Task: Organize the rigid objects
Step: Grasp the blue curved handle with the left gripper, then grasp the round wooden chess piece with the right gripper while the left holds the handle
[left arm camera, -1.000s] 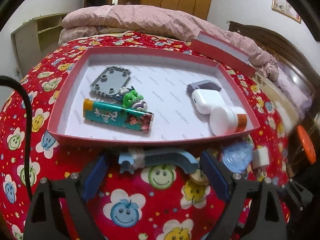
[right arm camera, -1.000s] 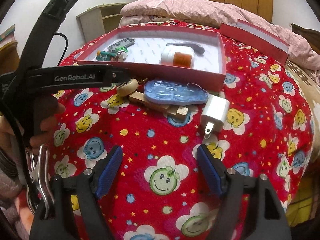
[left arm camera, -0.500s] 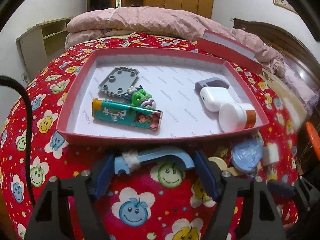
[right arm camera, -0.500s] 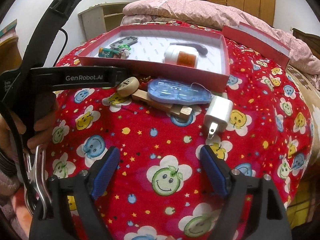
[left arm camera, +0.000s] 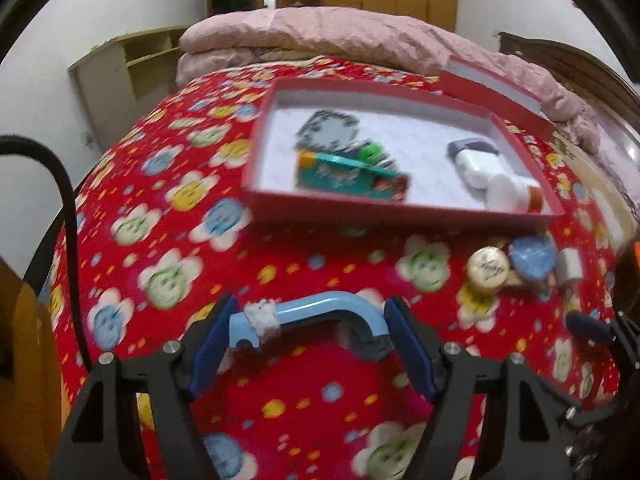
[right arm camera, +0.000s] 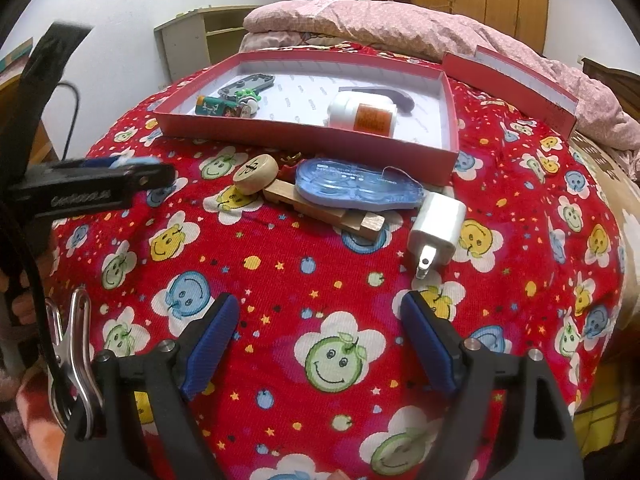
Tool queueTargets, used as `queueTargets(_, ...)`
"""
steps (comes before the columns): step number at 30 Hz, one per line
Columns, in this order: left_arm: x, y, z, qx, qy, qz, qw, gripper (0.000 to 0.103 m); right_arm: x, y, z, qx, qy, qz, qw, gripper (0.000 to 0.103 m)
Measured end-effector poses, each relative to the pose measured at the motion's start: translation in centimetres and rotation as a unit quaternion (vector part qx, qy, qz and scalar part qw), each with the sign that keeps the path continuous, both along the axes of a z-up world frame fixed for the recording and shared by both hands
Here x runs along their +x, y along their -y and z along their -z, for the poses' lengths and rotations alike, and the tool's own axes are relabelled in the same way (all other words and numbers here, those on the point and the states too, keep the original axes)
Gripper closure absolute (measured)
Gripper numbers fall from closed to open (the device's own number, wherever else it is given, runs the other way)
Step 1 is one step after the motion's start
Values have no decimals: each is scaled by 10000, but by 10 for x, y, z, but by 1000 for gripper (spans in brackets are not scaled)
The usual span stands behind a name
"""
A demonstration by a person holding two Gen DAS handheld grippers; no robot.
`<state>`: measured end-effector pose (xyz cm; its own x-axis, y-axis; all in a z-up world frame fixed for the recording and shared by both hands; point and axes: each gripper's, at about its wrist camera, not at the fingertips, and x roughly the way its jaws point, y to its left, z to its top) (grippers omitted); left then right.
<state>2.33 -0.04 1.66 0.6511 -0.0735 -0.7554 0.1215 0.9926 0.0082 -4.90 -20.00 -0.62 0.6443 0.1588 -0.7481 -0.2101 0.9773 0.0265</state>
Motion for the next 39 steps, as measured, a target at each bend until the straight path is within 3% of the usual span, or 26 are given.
queueTargets(5, -6, -18, 5, -15, -39, -144, 9999, 24, 8, -7, -16, 332, 134, -70, 9993, 21)
queueTargets(10, -10, -20, 9, -50, 48, -138, 9999, 24, 31, -29, -32, 247, 174, -244, 9992, 38)
queueTargets(13, -11, -21, 10, -75, 62, -130, 9999, 24, 45, -37, -36, 303, 171, -212, 9992, 38)
queueTargets(20, -12, -22, 10, -68, 83, -106, 9999, 24, 66, -56, -23, 107, -20, -344, 9993, 42)
queueTargets(24, -14, -20, 10, -54, 118, -95, 9999, 24, 74, -53, -15, 429, -198, -268, 9985, 47)
queueTargets(29, -15, -19, 11, -52, 181, -74, 9998, 24, 74, -44, -15, 618, -190, -96, 9979, 71)
queueTargets(33, -18, -19, 11, -56, 233, -70, 9997, 24, 70, -36, -17, 1135, -264, -97, 9931, 71)
queueTargets(39, -18, -20, 11, -77, 269, -29, 9996, 24, 55, -34, -26, 1369, -181, -201, 9902, 71)
